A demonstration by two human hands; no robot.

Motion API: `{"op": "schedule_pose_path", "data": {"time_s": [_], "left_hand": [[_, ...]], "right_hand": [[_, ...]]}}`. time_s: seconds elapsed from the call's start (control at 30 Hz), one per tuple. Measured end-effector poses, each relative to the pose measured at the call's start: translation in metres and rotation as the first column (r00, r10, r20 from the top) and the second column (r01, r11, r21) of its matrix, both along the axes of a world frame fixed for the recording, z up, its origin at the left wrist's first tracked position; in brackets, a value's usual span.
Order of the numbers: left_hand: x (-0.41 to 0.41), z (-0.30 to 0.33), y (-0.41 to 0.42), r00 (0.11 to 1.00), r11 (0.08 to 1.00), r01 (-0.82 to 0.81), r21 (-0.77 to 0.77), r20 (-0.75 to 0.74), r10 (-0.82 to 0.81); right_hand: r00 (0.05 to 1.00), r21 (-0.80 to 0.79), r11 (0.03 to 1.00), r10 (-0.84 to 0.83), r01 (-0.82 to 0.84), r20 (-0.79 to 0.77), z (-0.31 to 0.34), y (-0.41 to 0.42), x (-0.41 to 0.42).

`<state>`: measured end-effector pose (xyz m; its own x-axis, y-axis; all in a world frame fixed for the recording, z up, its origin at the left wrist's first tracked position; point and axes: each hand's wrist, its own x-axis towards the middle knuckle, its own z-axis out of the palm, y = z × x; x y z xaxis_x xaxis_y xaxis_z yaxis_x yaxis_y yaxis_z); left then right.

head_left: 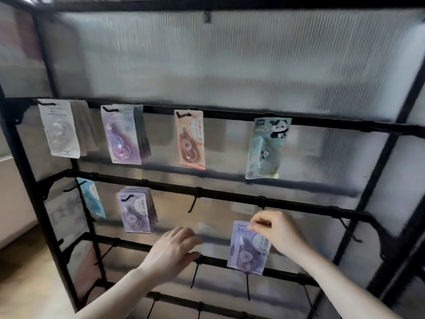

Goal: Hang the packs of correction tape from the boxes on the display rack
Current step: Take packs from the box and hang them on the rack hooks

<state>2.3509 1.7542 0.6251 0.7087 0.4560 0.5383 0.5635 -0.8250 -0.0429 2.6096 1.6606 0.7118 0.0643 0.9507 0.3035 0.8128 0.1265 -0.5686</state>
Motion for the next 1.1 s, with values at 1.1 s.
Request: {"op": "schedule_pose_path", "data": {"time_s": [1.1], "left_hand": [[0.103,0.03,-0.036,0.997,0.997,0.07,0.03,0.036,-0.071]], "right_hand": [[0.955,0.524,0.801,-0.281,0.288,-0.095,0.146,-0.056,0.159]]}}
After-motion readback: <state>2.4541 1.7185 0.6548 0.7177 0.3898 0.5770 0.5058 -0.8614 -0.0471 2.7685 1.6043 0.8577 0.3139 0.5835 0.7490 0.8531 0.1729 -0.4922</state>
